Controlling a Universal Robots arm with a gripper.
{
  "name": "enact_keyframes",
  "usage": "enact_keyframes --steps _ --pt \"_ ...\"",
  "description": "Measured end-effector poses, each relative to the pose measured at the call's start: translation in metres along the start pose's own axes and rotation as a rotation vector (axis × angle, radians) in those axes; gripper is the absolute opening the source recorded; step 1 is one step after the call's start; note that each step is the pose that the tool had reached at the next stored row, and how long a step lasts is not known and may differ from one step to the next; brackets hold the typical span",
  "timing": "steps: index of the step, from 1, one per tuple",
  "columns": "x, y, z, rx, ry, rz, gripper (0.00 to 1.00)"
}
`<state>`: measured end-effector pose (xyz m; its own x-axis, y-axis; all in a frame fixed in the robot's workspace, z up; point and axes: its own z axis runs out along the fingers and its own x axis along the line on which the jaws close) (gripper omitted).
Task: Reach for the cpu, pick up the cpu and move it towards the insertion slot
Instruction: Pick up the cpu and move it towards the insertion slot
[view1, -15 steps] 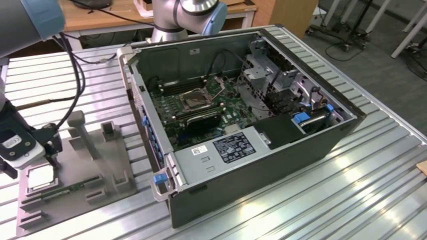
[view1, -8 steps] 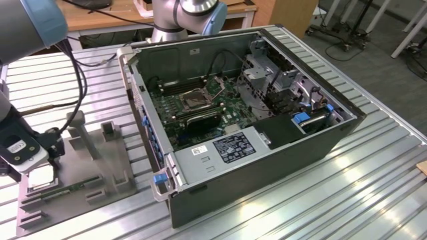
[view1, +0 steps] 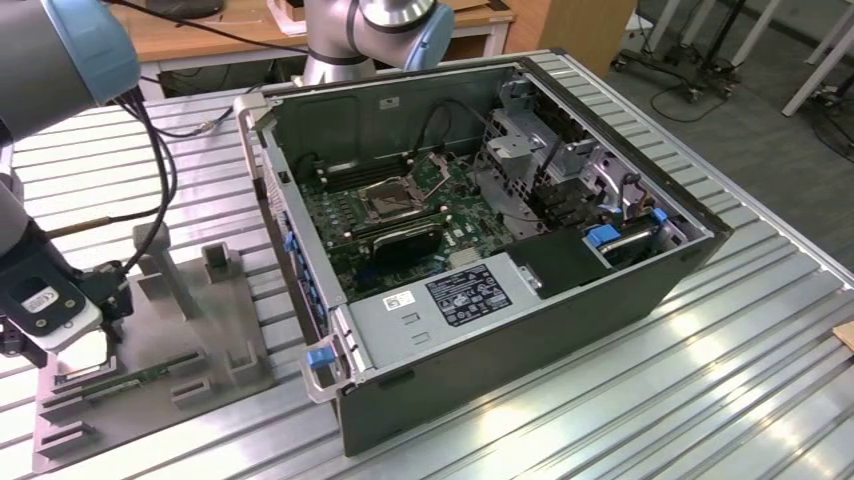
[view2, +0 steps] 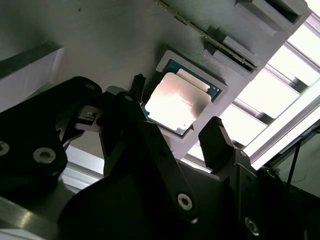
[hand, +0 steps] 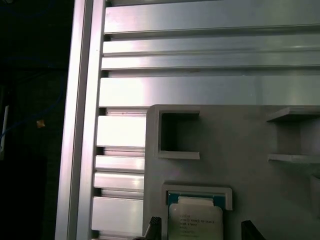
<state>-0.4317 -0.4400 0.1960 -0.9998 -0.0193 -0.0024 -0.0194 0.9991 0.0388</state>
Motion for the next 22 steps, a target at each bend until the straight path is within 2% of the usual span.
enact_keyframes --steps 22 --pt "0.0005 -0.0002 0.0055 -0.0002 -0.0003 0.0 0.71"
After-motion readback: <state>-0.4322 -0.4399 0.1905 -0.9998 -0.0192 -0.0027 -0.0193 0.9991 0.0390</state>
